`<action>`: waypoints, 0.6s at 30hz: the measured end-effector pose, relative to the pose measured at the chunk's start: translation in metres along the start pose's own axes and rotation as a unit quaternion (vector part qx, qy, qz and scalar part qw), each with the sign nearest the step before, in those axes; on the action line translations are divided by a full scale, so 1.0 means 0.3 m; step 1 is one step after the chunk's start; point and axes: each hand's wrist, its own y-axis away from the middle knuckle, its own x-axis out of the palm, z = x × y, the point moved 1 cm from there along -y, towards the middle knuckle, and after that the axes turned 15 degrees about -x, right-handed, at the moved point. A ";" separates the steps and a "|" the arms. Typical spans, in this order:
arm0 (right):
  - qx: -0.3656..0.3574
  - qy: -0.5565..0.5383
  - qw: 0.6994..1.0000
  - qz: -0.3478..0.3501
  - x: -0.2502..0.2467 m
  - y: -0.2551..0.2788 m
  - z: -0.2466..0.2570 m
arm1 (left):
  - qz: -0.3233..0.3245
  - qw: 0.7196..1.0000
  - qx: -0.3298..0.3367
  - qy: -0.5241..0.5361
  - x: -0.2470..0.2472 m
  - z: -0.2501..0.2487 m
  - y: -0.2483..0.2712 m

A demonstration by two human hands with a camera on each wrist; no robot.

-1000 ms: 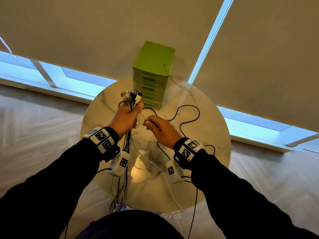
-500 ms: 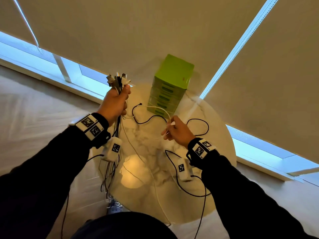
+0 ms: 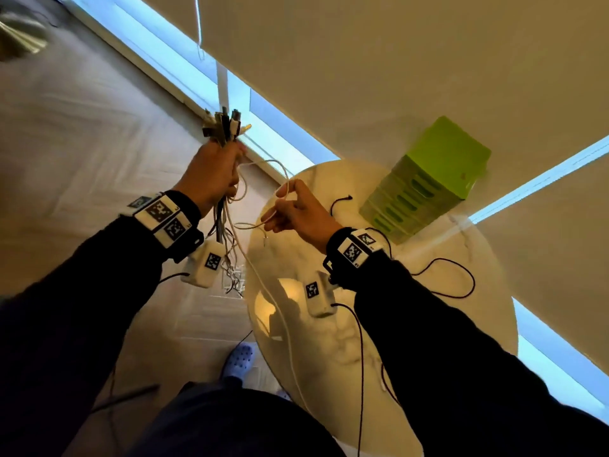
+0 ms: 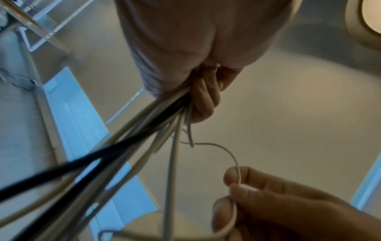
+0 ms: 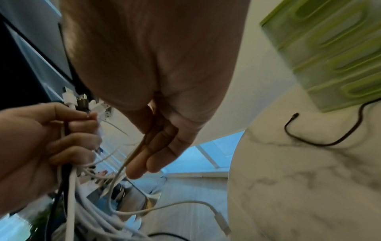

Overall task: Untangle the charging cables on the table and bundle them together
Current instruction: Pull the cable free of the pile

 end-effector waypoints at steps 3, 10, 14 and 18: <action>0.063 0.041 0.995 0.062 0.094 -0.056 -0.060 | -0.032 0.999 -0.011 0.025 -0.105 0.001 -0.012; 0.191 0.478 0.810 0.281 0.180 -0.101 -0.232 | -0.027 0.998 -0.040 0.033 -0.200 0.061 -0.040; 0.009 0.432 0.877 0.209 0.205 -0.153 -0.217 | 0.000 0.998 -0.062 0.022 -0.192 0.104 -0.055; -0.048 0.286 0.928 0.234 0.238 -0.198 -0.127 | -0.030 0.997 -0.069 -0.019 -0.203 0.111 -0.080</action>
